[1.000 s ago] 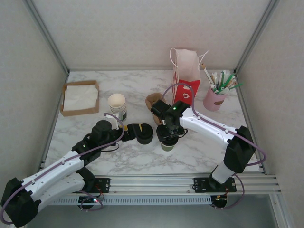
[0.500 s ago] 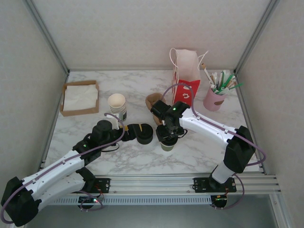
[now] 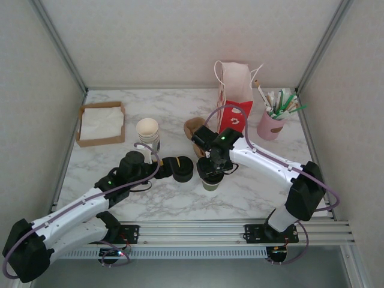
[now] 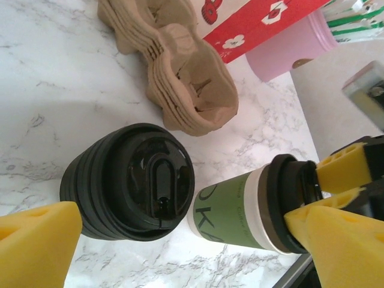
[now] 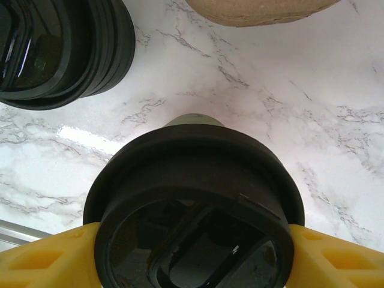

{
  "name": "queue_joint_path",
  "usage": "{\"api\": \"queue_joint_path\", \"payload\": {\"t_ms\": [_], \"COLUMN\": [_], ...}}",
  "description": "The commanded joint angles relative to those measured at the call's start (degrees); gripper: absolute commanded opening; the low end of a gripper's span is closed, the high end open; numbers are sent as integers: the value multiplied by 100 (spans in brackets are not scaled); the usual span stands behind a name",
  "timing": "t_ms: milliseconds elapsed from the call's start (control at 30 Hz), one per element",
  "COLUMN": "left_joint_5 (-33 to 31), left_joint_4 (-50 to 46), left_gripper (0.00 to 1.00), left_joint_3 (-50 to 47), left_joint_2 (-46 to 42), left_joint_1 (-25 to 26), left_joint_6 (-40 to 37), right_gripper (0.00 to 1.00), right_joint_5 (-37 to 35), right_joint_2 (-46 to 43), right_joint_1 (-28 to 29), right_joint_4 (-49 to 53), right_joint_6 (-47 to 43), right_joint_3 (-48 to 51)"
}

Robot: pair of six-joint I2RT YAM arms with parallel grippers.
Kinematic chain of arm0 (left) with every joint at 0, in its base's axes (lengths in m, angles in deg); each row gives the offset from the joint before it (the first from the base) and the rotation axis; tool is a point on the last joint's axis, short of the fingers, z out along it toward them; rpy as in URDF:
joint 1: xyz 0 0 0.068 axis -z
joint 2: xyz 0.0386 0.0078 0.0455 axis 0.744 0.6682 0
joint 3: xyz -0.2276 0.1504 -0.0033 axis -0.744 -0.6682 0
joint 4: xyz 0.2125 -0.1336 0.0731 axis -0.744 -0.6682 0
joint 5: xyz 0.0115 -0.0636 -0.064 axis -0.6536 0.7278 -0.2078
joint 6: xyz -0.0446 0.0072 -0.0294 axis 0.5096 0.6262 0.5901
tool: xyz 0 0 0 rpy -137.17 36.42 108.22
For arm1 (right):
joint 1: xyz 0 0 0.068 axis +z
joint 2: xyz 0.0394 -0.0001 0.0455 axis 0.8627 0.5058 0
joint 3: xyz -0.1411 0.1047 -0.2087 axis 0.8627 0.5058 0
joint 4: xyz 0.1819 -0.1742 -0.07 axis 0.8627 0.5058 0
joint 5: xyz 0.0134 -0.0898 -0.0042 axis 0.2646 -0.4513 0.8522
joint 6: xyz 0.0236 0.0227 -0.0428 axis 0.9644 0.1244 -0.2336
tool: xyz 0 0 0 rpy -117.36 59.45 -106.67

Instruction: Pack the takeout coffee

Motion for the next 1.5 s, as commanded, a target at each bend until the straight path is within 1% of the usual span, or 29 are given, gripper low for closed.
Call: {"api": "queue_joint_path", "payload": {"t_ms": [0,100,200,867,1467], "left_joint_5": [310,505,524,448,402], "left_joint_4": [72,121,164,191,159], "left_gripper": [87,73,66,65,65], "left_joint_3": [-17,-26,-44,-35,-17], "left_joint_2": [163,360,464,601,558], "left_joint_1": [49,66,109,128,129], "left_joint_6": [80,128,160,143,134], "right_gripper": [69,69,69,69,69], "right_joint_5": [130,159,185,276,-246], "right_joint_2": [-131,-123,-90,113,-60], "right_joint_1": [13,22,30,98,97], "right_joint_4": [34,14,19,-24,305], "right_joint_6": [20,3,-7,-72,42], "right_joint_3": [98,107,133,128,-120]}}
